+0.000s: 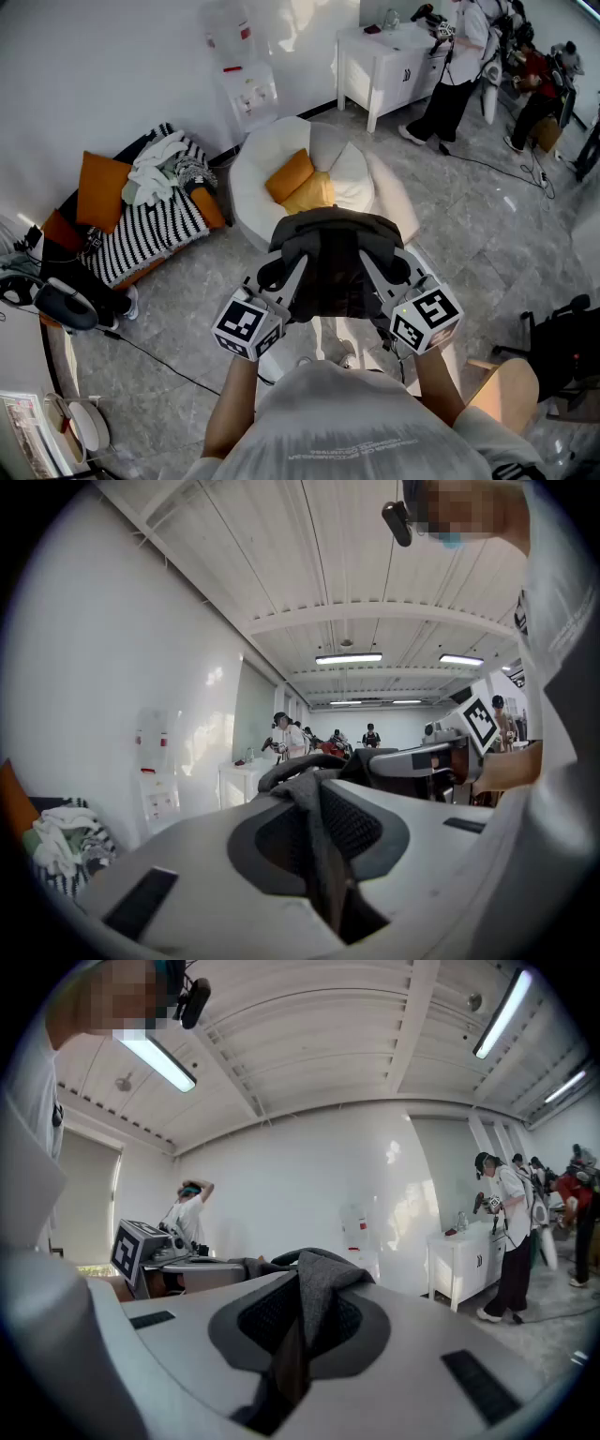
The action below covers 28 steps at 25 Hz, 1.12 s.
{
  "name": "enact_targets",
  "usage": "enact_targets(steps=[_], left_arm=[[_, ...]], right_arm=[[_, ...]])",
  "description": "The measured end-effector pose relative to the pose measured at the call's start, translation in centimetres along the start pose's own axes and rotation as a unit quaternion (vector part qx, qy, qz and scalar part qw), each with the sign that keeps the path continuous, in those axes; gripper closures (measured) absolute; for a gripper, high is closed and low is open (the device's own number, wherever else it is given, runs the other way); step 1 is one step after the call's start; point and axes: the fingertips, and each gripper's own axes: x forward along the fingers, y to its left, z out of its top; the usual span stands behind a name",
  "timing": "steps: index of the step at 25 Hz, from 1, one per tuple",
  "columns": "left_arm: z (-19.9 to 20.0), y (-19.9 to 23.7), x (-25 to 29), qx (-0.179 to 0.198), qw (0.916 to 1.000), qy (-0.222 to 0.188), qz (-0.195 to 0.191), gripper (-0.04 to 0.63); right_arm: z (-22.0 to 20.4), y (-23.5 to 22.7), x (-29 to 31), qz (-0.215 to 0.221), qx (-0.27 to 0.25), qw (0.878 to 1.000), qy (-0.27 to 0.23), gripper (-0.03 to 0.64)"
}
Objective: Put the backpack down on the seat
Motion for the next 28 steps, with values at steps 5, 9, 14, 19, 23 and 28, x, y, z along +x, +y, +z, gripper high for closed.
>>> enact_targets(steps=[5,9,14,19,23,28], left_arm=[[0.2,-0.3,0.2,-0.005,1.0000,-0.004,-0.001,0.534],[0.1,-1.1,0.4,-0.008,0.9999,-0.005,-0.002,0.534],[0.5,-1.9,1.0,-0.030,0.9992,-0.020,0.019,0.534],[0.5,-3.1,1.5,-0.036,0.9986,-0.022,0.031,0.534],[0.2,-3.7,1.9,-0.037,0.9986,-0.016,0.033,0.534],[-0.3,-3.9,2.4,-0.036,0.9990,-0.011,0.026,0.534]], right_arm=[[-0.2,-0.2,-0.1,0.001,-0.006,1.000,0.008,0.583],[-0.5,-0.9,-0.7,0.003,-0.002,1.000,0.013,0.583],[-0.5,-1.7,-1.5,0.022,0.008,1.000,0.005,0.583],[-0.6,-2.3,-2.6,0.038,-0.003,0.999,0.001,0.583],[-0.9,-3.0,-2.7,0.039,-0.003,0.999,-0.001,0.583],[-1.1,-3.7,-2.6,0.038,-0.008,0.999,0.000,0.583]])
